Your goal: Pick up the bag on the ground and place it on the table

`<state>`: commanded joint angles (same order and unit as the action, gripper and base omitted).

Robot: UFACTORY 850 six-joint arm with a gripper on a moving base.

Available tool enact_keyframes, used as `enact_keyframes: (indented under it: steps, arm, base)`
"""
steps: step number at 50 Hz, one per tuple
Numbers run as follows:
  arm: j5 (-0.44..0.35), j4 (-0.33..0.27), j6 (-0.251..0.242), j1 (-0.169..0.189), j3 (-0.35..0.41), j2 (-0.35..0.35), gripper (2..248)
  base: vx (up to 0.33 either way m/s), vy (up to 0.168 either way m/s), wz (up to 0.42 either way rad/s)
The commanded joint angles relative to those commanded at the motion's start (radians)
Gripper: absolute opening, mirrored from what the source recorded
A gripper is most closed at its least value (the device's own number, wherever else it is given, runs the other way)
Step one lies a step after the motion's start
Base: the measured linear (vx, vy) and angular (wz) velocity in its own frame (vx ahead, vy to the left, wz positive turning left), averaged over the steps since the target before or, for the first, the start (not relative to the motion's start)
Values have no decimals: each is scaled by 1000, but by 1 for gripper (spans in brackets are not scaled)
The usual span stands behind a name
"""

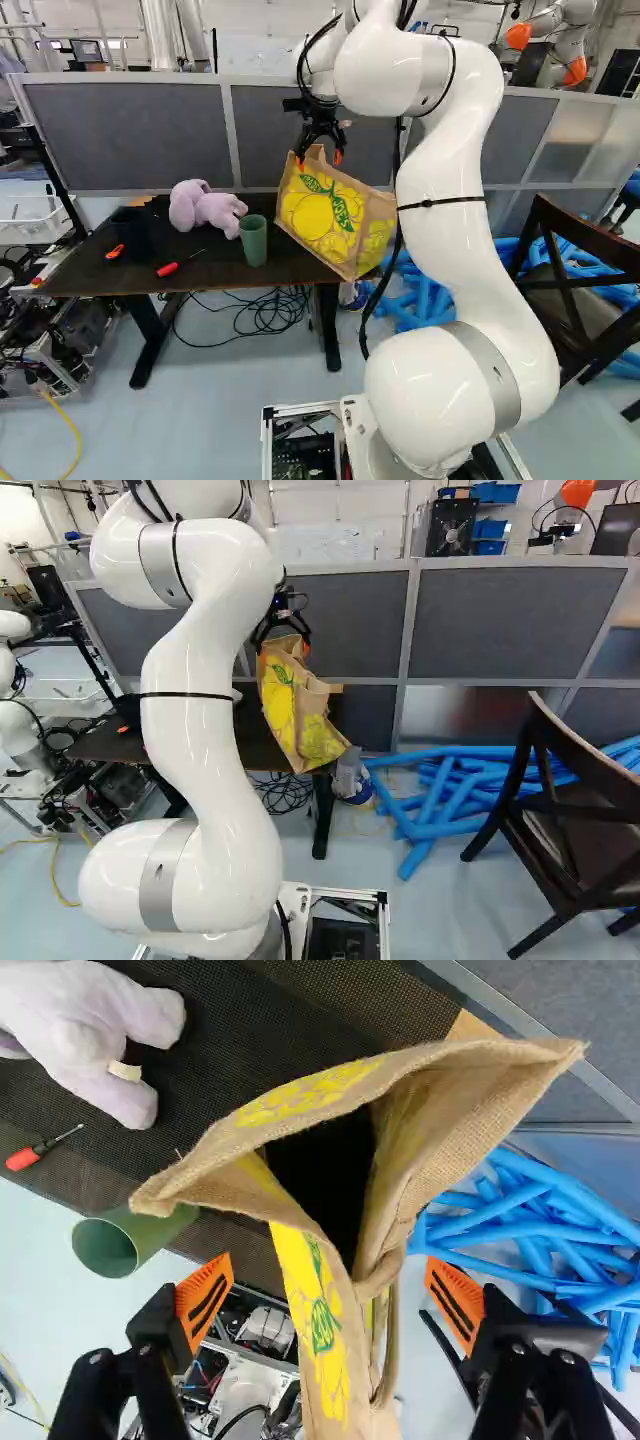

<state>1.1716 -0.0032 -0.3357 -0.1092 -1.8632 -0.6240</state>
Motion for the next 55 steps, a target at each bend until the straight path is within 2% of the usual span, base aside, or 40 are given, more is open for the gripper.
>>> enact_keyframes:
  steps: [41,55]
  arm:
    - [101,0,0,0,-8,90,247]
    - [110,0,0,0,-11,104,247]
  base:
    - [0,0,0]
    - [0,0,0]
